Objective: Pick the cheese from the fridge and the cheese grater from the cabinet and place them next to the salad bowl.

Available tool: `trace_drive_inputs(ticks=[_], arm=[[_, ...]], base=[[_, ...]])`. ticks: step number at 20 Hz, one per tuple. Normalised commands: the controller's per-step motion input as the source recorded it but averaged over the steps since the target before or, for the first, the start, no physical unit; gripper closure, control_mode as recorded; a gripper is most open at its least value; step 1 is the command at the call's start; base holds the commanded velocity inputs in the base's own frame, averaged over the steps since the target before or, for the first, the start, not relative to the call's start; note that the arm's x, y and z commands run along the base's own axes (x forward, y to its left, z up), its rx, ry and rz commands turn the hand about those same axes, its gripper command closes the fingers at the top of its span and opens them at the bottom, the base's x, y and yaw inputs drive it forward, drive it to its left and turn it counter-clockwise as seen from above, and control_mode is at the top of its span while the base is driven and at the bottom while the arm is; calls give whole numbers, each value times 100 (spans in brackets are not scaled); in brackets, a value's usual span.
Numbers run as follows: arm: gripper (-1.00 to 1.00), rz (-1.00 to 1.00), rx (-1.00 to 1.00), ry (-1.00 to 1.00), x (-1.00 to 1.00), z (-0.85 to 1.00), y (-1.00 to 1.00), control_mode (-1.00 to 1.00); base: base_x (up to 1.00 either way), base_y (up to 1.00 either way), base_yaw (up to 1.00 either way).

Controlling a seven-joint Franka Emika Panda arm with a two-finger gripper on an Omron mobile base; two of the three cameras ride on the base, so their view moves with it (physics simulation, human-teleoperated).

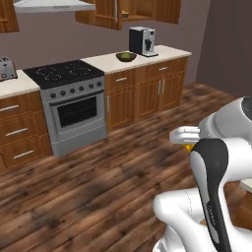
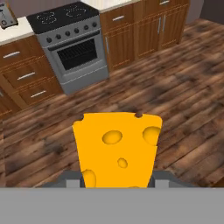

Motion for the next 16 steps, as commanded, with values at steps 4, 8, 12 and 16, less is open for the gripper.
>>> trace_drive_inputs(ticks=[4, 8, 12, 16], arm=[[100, 0, 0, 0, 0, 0, 0, 100], [100, 0, 0, 0, 0, 0, 0, 100], [100, 0, 0, 0, 0, 0, 0, 100], [100, 0, 0, 0, 0, 0, 0, 100]], base=[[85, 2, -1], [80, 8, -10], [75, 11, -15], [69, 18, -29]])
